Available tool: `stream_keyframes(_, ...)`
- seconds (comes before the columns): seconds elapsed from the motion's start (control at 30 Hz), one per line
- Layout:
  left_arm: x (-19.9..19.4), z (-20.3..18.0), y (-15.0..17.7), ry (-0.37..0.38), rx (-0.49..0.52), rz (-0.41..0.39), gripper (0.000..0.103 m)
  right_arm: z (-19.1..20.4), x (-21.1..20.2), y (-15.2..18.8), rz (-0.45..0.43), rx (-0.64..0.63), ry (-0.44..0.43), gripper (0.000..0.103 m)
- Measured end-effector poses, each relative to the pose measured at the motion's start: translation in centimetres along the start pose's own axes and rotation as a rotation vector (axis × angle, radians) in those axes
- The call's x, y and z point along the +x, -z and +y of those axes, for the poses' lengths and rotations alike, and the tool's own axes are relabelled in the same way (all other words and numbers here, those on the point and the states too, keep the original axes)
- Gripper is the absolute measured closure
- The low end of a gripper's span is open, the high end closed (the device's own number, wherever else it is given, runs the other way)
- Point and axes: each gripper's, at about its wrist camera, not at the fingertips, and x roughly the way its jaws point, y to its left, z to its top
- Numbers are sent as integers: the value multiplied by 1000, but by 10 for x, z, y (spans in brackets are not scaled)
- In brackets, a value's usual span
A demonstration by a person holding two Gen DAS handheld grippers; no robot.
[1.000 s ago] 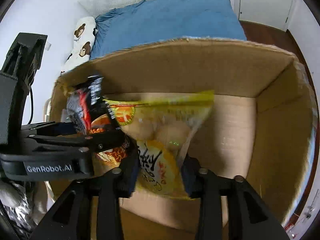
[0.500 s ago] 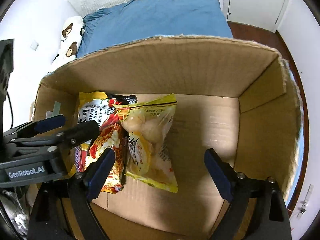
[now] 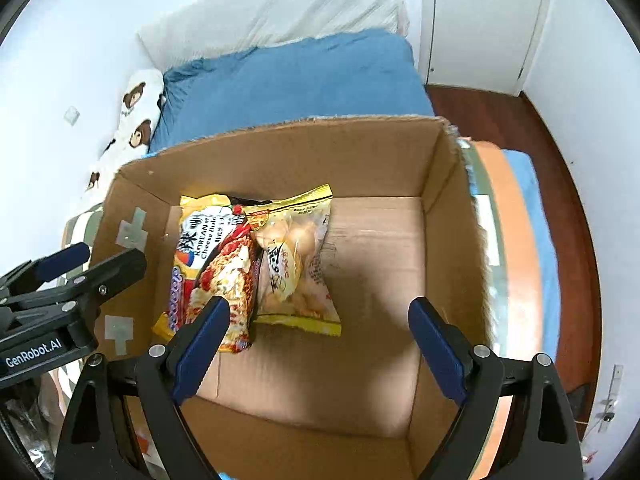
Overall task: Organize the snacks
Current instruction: 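Grasp the brown pastry packet with left tool while right tool grasps Franzzi pack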
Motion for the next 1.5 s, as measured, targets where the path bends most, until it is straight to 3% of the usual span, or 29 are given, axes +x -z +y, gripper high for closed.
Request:
stream_keyframes(0.53,-104,-7,62,-35,-9,-179,8,16,-120,61,-212,-29,17,10)
stream_keyframes(0.8,-133,-15,96,-48,5,-191,8,18,-160,90,-274,-22,-12,10)
stream_keyframes(0.97,-144,-16,120,-67,-9,-200,8,14,-168,112,-260,-7,-52,10)
stream_keyframes(1.07,-140,-7,145,-79,-33,-164,8,5,-158,133,-202,17,-84,10)
stream_keyframes(1.17,-127,4,169,-125,-44,-118,8,-8,-131,161,-90,41,-107,10)
stream_keyframes(1.27,-102,20,198,-173,-80,-21,8,-20,-104,188,6,58,-103,10)
stream_keyframes(1.37,-70,37,229,-154,-163,119,8,-33,-74,216,92,65,-69,10)
stream_keyframes(1.5,-19,41,263,-7,-292,319,8,-50,-35,257,206,81,-35,10)
